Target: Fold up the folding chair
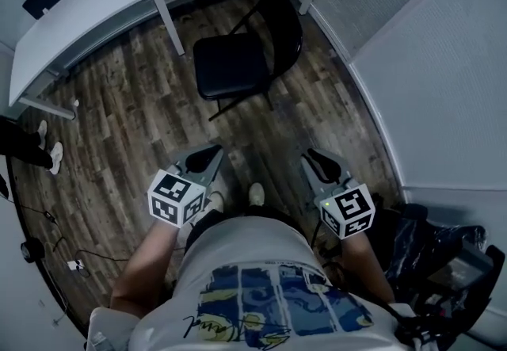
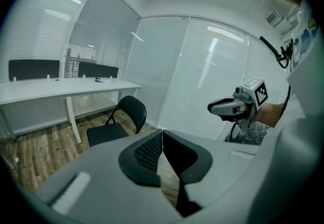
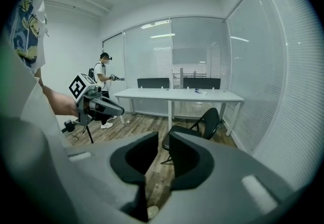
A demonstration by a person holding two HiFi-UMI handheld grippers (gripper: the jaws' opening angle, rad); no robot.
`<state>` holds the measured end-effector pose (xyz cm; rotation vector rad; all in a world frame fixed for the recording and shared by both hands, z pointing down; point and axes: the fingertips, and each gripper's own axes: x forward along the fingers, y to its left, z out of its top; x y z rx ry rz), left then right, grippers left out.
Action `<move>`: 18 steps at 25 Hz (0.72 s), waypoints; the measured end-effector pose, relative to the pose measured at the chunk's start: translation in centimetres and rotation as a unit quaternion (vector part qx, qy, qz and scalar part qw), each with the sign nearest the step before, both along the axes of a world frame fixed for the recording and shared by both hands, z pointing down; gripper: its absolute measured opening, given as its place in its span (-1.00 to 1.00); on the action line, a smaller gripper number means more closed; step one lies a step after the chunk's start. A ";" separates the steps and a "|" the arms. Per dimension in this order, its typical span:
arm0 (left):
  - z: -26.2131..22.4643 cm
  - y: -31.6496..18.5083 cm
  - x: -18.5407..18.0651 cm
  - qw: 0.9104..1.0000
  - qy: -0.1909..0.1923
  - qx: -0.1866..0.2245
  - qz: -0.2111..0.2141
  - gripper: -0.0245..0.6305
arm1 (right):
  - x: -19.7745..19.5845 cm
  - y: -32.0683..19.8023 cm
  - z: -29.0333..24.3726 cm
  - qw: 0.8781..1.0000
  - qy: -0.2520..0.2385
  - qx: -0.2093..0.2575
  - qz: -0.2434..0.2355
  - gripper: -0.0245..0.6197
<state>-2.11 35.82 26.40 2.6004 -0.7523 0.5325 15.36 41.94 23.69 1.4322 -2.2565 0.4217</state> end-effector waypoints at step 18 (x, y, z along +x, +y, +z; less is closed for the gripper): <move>1.7 -9.3 -1.8 0.998 -0.003 -0.013 -0.064 -0.80 | 1.4 -12.2 2.7 0.999 -0.015 -0.033 -0.010 -0.59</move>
